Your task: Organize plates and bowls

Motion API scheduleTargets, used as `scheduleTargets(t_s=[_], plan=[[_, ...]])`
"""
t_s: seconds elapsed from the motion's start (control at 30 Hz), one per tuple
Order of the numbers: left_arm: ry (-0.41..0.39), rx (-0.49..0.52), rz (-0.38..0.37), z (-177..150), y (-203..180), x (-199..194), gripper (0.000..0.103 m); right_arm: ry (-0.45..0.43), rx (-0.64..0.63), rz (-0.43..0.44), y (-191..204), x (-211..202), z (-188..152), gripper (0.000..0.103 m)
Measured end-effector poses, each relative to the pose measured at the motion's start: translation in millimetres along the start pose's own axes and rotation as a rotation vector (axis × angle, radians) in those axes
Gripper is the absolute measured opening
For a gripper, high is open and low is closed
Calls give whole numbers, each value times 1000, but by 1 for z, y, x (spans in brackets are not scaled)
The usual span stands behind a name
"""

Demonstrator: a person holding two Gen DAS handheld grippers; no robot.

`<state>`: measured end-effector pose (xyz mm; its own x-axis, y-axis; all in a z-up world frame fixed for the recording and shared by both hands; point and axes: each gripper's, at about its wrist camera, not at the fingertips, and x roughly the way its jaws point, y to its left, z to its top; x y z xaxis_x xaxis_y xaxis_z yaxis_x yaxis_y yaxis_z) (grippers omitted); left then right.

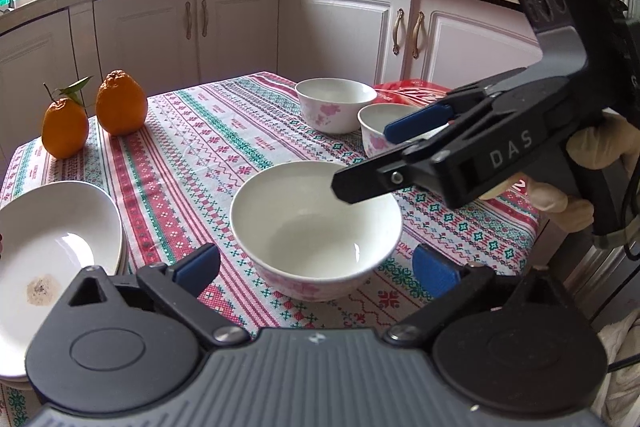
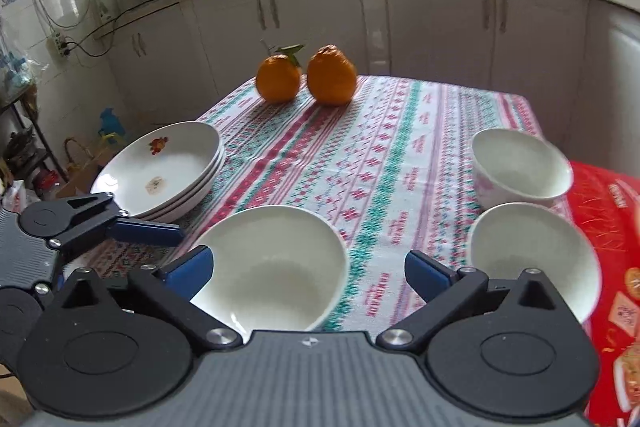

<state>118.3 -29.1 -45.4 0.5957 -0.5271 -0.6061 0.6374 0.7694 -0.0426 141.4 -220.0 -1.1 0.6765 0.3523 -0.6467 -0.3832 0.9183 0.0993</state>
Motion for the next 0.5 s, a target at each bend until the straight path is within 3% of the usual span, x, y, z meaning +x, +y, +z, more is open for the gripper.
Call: scheduleTargets(t_s=[0.2, 0.5], plan=[[-15, 49, 18, 10, -10, -10, 102, -88, -13, -102, -8, -29, -9, 103], [-49, 79, -13, 27, -32, -5, 102, -130, 39, -194, -37, -60, -22, 103]])
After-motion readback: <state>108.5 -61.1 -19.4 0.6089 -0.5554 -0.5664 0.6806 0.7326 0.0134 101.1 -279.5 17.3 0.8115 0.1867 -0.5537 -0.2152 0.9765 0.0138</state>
